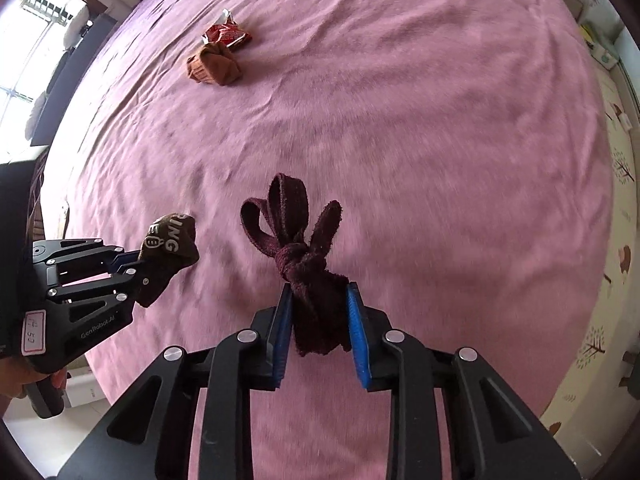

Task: Collect trash
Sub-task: 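Grasp the brown knit sock with left tool while right tool grasps the maroon cord, then carry sock and maroon cord to the yellow bin and open both tools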

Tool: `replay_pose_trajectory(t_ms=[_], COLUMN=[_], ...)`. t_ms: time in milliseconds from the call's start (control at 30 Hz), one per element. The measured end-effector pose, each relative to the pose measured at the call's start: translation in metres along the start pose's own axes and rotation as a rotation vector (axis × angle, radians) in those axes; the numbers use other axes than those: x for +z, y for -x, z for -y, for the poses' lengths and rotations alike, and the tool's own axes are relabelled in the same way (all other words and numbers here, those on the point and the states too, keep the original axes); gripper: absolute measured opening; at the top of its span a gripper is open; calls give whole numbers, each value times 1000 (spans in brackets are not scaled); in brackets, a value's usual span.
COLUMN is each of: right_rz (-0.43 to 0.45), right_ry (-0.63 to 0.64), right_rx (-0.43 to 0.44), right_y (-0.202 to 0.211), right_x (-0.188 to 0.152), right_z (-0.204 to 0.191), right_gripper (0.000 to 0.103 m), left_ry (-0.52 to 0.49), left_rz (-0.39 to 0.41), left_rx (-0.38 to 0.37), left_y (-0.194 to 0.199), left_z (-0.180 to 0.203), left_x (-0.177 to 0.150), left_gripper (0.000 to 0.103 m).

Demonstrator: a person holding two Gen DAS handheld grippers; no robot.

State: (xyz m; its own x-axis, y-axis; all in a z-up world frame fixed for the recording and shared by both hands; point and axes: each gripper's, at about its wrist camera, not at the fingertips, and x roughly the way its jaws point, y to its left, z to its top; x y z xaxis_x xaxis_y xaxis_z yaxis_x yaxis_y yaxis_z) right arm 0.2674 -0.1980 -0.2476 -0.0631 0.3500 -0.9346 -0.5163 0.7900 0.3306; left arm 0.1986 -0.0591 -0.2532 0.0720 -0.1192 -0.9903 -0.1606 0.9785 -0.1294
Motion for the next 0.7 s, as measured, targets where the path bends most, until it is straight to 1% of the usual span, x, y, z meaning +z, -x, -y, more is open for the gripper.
replay_pose_trajectory(t_ms=[167,333,400,500,533,667,700], right_rz=[21,45,60,84,90,121,127], right_ry=[-27,-57,-81,-124,-136,-196,-215], right_rx=[2,-8,-14,-21,-24,-39,-41], right_y=[23,48,58,73,78,97,102], right_x=[-39,-79,-96,-122,-129,-164,-174], right_z=[1,11,16,30,34,57,64], right_gripper=[26,26,26,25,26,26,26], left_ry=[-36,-93,-123,-168,-182,-255,-269], left_rz=[0,2,5,8,7,2,2], left_rx=[-28,-52,-60,-73,-79,-96,-100], left_y=[21,32,34,40,41,41,41], left_z=[39,82,93,124,128,172,176], left_x=[-34,-58,-60,-73,-71,-78,-78], left_gripper=[10,10,10,10,10,10,10])
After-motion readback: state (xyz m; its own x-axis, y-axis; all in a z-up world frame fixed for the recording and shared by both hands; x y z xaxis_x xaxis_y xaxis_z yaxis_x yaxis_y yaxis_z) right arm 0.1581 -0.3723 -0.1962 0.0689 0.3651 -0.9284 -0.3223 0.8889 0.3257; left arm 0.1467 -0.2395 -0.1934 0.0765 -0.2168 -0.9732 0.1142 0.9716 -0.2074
